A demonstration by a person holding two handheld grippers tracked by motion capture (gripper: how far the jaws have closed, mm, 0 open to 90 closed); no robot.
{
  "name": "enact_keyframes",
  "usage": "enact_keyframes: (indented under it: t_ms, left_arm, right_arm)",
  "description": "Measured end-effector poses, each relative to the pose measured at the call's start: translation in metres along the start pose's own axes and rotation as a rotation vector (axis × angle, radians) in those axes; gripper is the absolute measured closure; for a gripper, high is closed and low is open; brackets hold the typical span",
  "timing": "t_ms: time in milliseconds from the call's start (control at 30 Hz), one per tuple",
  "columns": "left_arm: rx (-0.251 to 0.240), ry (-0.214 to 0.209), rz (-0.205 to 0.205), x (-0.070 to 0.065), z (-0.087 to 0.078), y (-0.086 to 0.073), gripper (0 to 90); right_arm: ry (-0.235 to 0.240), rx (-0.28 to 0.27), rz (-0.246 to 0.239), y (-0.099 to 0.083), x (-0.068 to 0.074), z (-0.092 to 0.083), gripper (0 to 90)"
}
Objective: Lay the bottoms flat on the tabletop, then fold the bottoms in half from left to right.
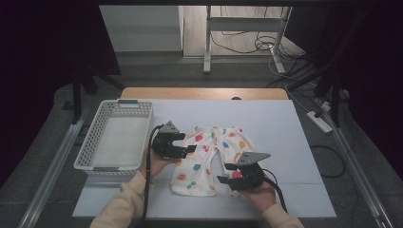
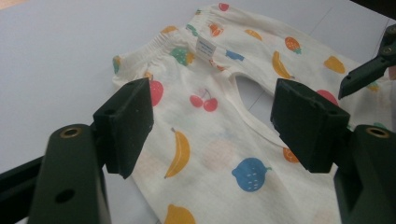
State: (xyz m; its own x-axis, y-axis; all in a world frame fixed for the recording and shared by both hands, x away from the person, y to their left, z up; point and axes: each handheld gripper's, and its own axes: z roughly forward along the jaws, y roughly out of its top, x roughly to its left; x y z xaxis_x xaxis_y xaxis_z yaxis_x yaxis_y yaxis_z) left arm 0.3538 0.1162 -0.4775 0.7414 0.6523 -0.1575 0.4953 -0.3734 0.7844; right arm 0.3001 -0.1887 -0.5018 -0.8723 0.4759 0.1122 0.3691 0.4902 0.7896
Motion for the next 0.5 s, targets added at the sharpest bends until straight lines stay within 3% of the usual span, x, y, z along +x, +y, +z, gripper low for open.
enact_keyframes:
  t_ms: [200,500]
  left_arm:
    - [-0.003,-0.001,-0.002,0.001,0.001,0.002,29.3]
    - [0.004,-0.007,0.006,0.000,0.004,0.003,29.3]
  right_arm:
    - [0.028,0.014,-0.047,0.006,0.013,0.012,41.3]
    - [0.054,0.012,-0.070,0.012,0.024,0.022,41.4]
